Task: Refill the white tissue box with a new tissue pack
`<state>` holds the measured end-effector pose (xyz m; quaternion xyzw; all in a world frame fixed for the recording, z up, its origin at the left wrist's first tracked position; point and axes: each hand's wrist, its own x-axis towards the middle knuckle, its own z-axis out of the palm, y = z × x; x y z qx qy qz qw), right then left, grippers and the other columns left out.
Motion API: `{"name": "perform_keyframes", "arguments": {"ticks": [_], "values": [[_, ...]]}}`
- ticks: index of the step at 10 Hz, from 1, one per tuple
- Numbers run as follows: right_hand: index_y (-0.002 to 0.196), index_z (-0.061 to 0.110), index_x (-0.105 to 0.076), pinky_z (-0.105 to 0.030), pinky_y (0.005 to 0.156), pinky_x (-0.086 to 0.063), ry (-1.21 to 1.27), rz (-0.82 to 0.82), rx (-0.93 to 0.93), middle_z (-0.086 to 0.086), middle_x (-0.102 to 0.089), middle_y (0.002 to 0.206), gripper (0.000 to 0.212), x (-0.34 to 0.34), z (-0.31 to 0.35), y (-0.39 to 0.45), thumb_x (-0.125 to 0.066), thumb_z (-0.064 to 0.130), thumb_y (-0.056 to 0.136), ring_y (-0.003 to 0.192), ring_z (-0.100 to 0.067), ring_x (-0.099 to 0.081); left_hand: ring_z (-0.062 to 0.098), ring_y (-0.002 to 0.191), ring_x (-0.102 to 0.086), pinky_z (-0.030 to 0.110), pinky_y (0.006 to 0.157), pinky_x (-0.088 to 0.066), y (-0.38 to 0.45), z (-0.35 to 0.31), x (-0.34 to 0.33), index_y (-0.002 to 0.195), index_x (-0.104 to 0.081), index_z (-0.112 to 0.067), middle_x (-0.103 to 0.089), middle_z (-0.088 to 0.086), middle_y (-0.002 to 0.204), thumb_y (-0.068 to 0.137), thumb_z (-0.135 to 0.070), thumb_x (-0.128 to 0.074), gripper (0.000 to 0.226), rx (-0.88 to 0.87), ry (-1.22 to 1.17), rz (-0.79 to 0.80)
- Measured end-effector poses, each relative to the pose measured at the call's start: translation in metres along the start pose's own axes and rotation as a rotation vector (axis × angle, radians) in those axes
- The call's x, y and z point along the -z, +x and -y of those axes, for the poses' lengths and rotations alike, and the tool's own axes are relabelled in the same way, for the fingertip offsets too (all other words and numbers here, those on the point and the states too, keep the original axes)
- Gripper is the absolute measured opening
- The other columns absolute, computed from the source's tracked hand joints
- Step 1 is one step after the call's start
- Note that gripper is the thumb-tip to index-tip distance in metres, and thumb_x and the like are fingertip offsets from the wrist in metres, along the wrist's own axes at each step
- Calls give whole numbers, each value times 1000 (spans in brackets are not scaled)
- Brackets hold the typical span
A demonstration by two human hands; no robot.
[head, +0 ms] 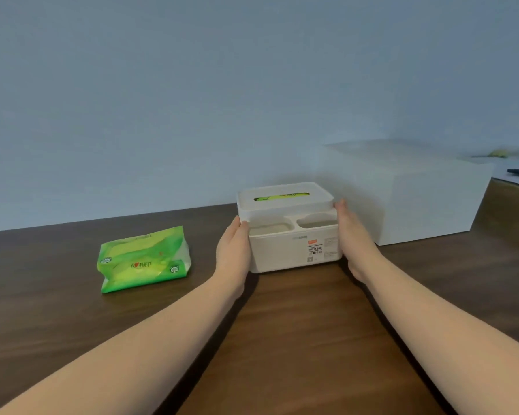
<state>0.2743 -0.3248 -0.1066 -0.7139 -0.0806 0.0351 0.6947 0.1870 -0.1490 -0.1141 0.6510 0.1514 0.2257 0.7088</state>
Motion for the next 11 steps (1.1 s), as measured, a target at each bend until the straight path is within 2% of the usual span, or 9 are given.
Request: {"name": "perform_keyframes", "arguments": {"ticks": [1,3,4,5,6,7,8,10,11], "values": [[120,29,-57,-24,65,-43,1,-24,17,7,-67,102,48,-3,1,26,-22,54,100,90,-2,-60,14,118,-63,37,106,-47,25,2,-9,131,-63,-26,-69,-5,128,94,-32,-42,43,7,3,-8],[121,26,-60,-27,67,-47,14,-58,19,2,-71,105,53,-1,-1,69,-24,57,99,94,-11,-66,13,111,-66,37,102,-50,68,3,-29,118,-70,-31,-73,-8,116,98,-31,-40,36,15,0,27],[116,27,-61,-28,62,-46,33,-120,20,2,-71,99,50,4,1,86,-25,57,99,87,-11,-66,13,117,-63,38,105,-47,82,5,-42,121,-68,-31,-70,-9,122,93,-38,-42,39,21,1,49],[116,24,-63,-31,67,-52,26,-186,53,-2,-72,101,51,8,1,102,-26,55,99,88,-17,-69,14,137,-47,42,116,-35,100,13,-57,142,-51,-29,-53,-10,147,82,-53,-43,66,50,-3,26],[112,21,-63,-42,85,-56,3,-268,79,-6,-71,104,51,3,-4,112,-28,55,97,94,-24,-68,15,143,-40,43,119,-30,107,15,-65,147,-45,-31,-45,-11,153,81,-59,-40,72,72,-3,15],[108,16,-63,-39,88,-53,-45,-364,132,-6,-69,104,48,-2,-6,114,-29,50,100,96,-24,-65,14,149,-28,36,123,-19,102,12,-71,154,-32,-26,-33,-11,159,101,-45,-30,57,43,41,-5],[111,7,-63,-32,81,-45,-157,-431,189,-10,-67,107,50,-6,-5,113,-30,43,102,96,-24,-60,16,149,-27,36,123,-19,102,17,-72,156,-29,-23,-31,-7,161,103,-44,-24,56,33,100,-19],[116,3,-58,-36,81,-43,-310,-406,167,-15,-64,113,48,-7,-4,93,-29,39,103,105,-33,-59,21,138,-46,42,118,-32,90,24,-64,143,-51,-20,-54,0,146,99,-54,-24,62,38,165,-22],[121,5,-57,-38,86,-44,-367,-384,118,-15,-63,119,45,9,-4,77,-32,37,102,109,-32,-58,23,125,-55,41,110,-39,82,24,-55,130,-63,-15,-64,3,131,102,-47,-25,57,44,243,-41]]}}
